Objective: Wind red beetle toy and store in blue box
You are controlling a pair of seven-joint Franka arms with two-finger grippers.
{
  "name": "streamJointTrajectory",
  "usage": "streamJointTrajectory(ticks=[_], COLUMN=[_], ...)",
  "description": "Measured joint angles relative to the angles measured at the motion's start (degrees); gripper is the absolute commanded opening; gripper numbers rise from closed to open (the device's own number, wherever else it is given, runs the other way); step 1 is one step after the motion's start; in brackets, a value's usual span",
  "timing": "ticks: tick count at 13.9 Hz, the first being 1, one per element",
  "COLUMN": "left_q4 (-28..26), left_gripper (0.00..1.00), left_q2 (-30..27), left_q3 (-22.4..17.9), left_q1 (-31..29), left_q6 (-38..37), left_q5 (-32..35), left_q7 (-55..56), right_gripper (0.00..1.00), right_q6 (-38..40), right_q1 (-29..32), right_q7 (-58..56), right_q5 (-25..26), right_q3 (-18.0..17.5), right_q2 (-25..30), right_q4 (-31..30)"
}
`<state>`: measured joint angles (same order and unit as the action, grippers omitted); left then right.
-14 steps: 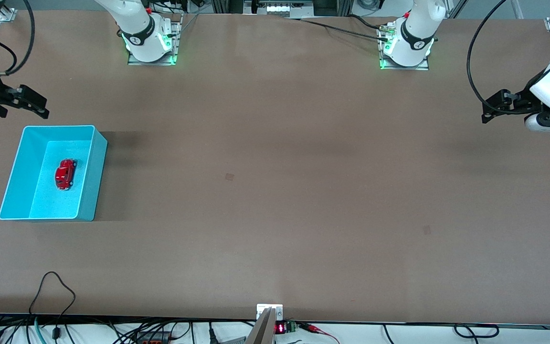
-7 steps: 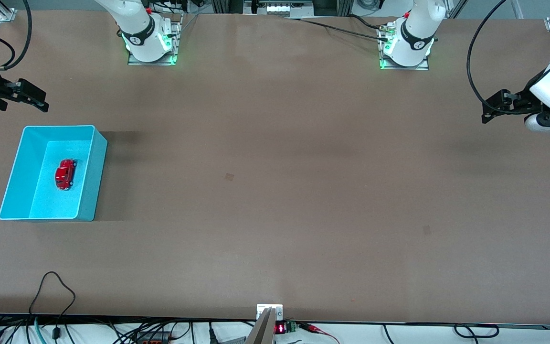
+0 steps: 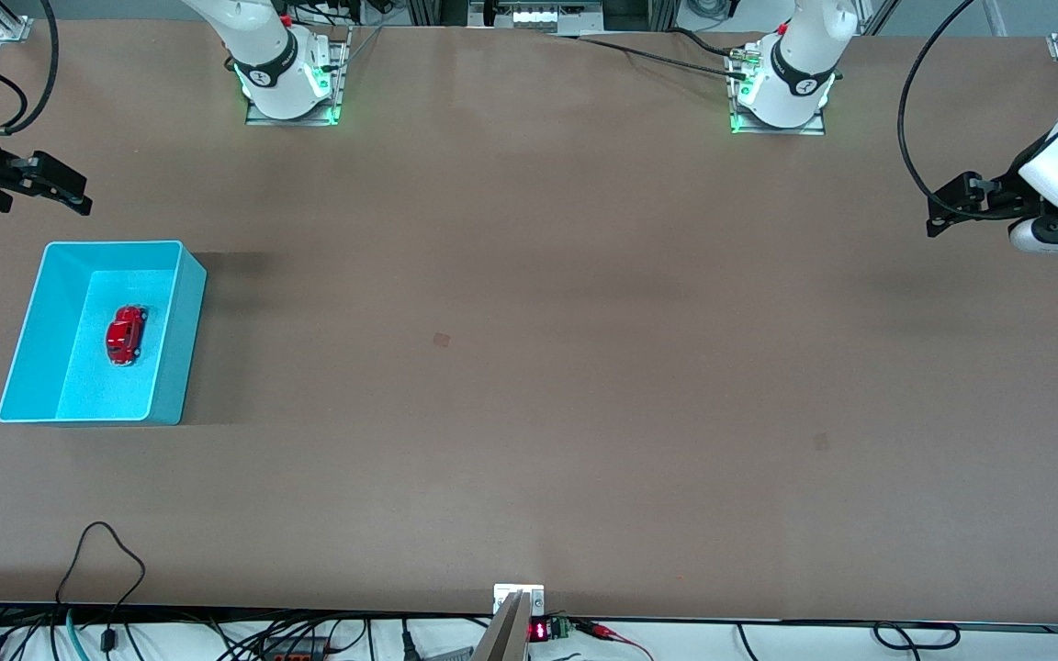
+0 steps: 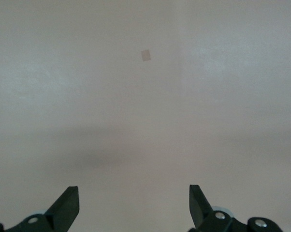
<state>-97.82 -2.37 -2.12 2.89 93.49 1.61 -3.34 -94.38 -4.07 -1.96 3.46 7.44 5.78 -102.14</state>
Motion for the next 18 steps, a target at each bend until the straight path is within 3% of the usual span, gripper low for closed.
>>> streamJointTrajectory(ticks=[18], left_q4=[0.24], left_gripper=[1.0], left_q2=[0.01], left_q3=[-0.03], left_q1=[0.14], left_q6=[-0.92], left_q5=[0.0], left_q7=[0.0], right_gripper=[1.0], right_q6=[0.41], right_q1=[2.56], right_q7=[-0.03], right_q5=[-1.82], right_q3=[-2.39], right_q2=[-0.54], right_q4=[0.0])
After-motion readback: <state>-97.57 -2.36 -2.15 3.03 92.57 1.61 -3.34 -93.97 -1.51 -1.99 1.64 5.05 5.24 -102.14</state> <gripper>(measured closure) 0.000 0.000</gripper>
